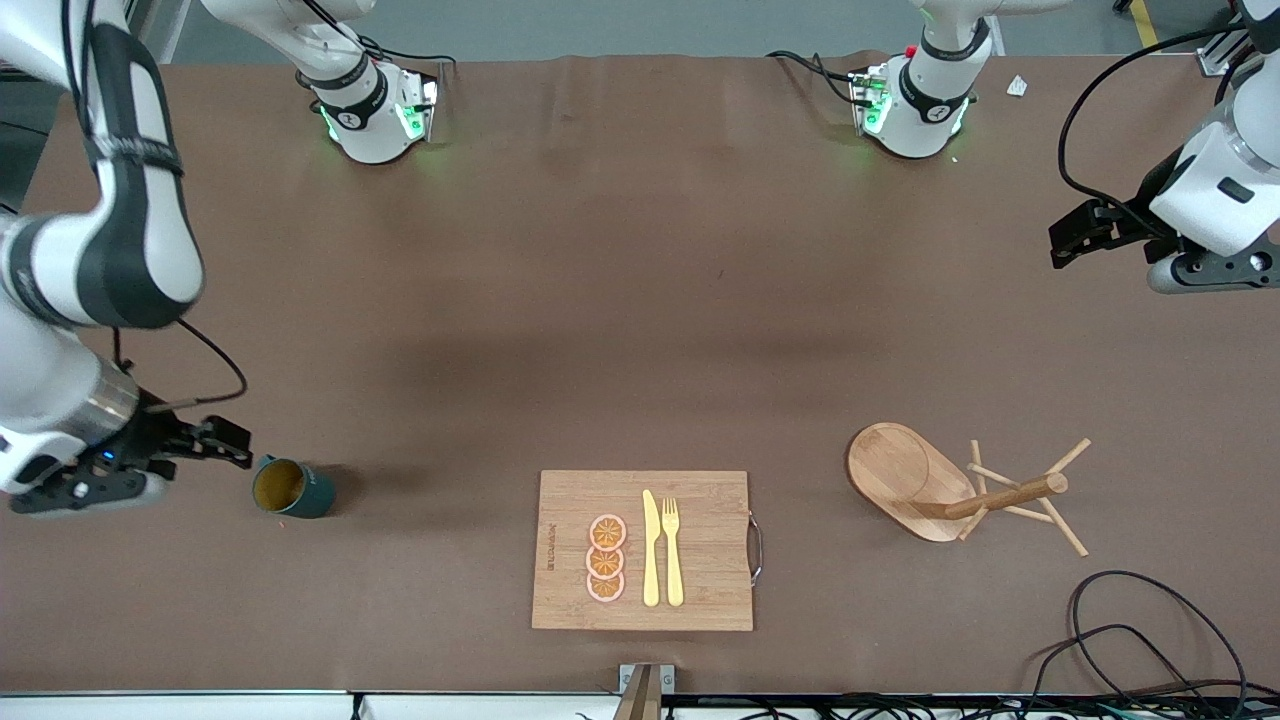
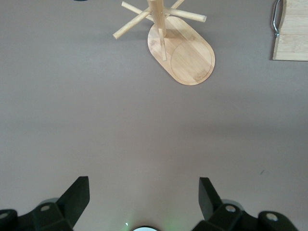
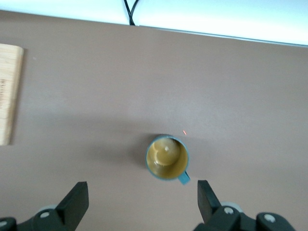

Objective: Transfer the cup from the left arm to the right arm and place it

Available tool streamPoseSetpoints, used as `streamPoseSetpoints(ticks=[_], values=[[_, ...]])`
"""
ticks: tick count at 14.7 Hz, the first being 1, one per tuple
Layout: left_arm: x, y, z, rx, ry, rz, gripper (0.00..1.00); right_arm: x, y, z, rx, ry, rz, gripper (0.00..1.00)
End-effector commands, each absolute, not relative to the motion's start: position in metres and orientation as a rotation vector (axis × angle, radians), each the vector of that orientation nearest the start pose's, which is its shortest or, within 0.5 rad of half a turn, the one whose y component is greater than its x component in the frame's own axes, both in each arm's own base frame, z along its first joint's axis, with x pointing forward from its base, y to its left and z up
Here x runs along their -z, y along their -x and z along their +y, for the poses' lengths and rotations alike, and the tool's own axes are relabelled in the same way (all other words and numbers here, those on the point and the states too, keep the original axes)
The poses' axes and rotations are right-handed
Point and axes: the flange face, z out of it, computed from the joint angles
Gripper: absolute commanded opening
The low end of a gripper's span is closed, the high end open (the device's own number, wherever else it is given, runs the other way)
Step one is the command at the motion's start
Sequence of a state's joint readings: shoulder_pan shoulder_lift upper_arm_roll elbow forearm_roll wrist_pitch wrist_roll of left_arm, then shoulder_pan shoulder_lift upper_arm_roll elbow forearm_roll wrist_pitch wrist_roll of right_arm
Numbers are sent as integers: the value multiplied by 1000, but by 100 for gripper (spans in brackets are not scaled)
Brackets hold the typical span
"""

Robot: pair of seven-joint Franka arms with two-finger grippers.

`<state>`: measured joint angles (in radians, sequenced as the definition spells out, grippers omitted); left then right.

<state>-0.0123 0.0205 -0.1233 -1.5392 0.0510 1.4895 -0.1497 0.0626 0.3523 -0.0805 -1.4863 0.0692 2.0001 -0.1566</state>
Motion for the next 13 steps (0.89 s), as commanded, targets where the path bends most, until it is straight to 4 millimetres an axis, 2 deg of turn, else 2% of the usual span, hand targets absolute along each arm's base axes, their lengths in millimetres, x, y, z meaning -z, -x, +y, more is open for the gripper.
streamPoseSetpoints(ticks=[1, 3, 7, 10, 13], values=[[-627, -540, -67, -84, 3093, -15, 100, -540, -651, -19, 272, 3097, -48, 100], [-626, -539, -67, -86, 3093, -15, 100, -573, -632, -22, 275, 3093, 27, 100], [-627, -539, -68, -84, 3093, -10, 100, -635, -592, -27, 350, 3096, 36, 100], [-628, -537, -71, -105, 3083, 3, 100, -652, -567, -33, 283, 3100, 117, 100], [-629, -538, -79, -102, 3079, 51, 100, -651, -539, -40, 259, 3095, 139, 100]])
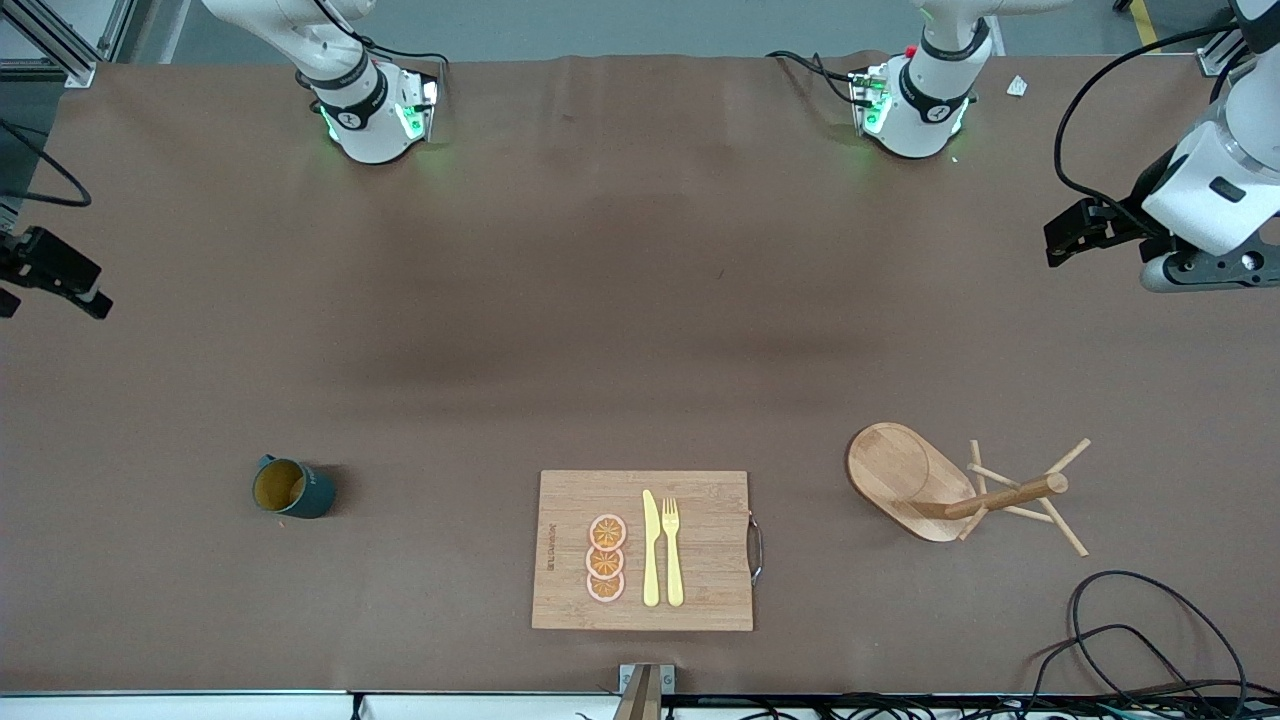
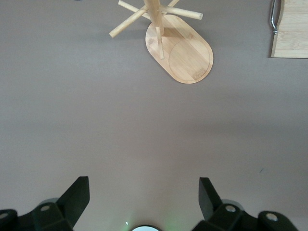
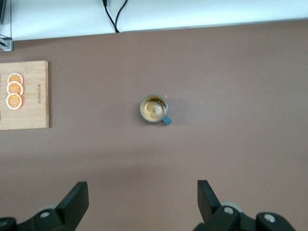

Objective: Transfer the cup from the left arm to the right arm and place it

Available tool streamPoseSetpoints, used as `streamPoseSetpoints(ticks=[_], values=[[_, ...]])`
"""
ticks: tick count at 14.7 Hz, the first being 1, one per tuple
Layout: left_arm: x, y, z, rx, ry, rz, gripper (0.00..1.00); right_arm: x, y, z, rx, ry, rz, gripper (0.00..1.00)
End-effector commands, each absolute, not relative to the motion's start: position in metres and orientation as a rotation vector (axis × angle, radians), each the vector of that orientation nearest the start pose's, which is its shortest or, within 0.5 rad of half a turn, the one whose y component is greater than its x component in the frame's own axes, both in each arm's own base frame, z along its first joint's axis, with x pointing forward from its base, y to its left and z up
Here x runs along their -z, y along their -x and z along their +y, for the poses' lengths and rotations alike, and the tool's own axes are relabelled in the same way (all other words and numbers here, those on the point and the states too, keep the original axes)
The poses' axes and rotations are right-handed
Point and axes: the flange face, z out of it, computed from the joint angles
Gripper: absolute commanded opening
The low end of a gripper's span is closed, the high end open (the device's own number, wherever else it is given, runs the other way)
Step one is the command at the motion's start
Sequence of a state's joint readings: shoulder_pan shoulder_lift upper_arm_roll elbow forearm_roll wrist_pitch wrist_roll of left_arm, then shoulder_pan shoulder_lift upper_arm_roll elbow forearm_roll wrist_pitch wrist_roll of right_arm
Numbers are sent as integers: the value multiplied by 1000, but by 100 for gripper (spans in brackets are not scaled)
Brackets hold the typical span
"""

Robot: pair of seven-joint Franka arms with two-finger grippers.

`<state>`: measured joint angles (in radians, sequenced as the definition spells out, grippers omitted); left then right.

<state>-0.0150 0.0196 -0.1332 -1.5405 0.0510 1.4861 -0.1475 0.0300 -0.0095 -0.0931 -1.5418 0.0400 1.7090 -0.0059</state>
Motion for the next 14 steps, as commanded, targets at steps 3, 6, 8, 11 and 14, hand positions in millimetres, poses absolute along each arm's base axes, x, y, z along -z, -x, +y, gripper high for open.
streamPoseSetpoints(ticks=[3, 6, 8, 11, 14], values=[[-627, -537, -82, -115, 3074, 134, 100, -647, -521, -40, 223, 3093, 143, 100], [-628, -536, -83, -115, 3073, 141, 100, -648, -521, -38, 213, 3100, 136, 100], [-628, -537, -82, -115, 3074, 138, 100, -651, -522, -37, 225, 3100, 131, 100], [-632, -539, -84, -98, 3076, 140, 100, -654, -523, -35, 237, 3101, 126, 100], [-634, -539, -84, -94, 3078, 143, 100, -654, -523, -35, 237, 3106, 123, 100]])
